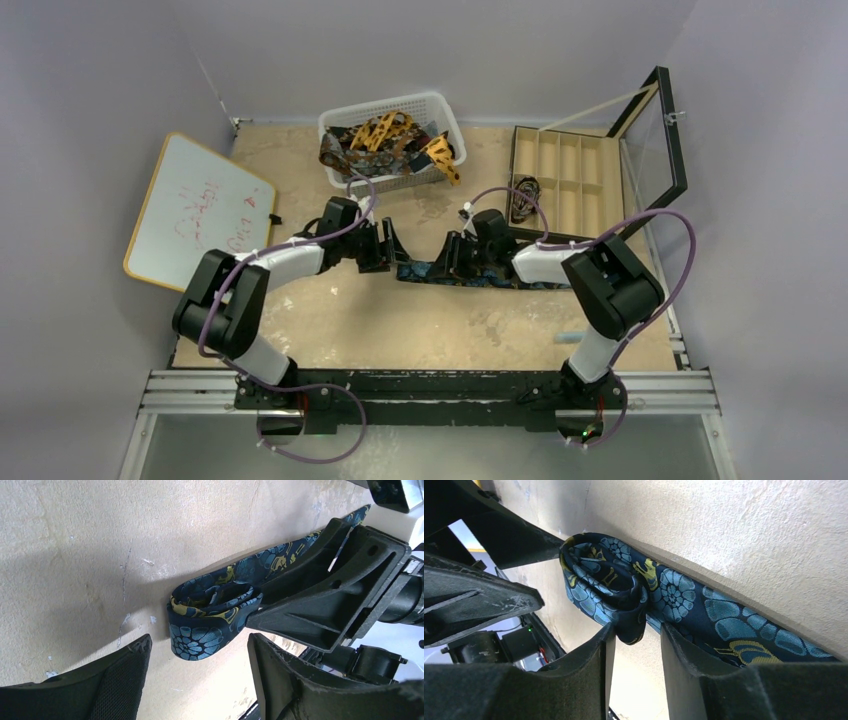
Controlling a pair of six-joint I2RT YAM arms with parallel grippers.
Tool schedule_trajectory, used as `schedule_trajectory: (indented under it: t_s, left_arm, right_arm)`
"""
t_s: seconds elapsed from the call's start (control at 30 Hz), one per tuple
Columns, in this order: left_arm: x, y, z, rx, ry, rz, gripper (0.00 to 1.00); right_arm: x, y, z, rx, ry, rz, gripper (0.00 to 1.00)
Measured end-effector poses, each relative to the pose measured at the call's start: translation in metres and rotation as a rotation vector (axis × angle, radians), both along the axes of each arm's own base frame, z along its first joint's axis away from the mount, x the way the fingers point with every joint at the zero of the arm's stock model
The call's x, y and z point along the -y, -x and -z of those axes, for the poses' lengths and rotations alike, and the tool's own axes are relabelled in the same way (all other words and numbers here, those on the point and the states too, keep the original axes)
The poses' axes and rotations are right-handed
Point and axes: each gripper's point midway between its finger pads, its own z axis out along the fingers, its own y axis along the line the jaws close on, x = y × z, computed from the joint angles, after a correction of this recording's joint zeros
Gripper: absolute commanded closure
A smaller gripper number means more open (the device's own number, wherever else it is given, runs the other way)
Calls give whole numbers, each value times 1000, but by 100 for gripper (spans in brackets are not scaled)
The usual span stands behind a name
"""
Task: Roll the ties
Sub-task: Roll the tie at the center of the board.
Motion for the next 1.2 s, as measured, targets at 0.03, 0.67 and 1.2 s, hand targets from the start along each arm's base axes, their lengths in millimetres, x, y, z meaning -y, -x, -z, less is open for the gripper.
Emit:
schedule_trajectory:
  t_s: [0.03, 0.67, 1.2]
  left_arm:
    - [0, 0, 0, 0, 1, 0, 32]
    - [0, 6, 5, 2, 11, 23, 34]
    - [1, 6, 5, 12, 14, 30, 34]
  right_arm:
    - [0, 0, -1, 3, -2, -1, 56]
    - [-6, -9, -13, 46, -29, -3, 50]
    - [-3, -15, -10, 47, -29, 12, 74]
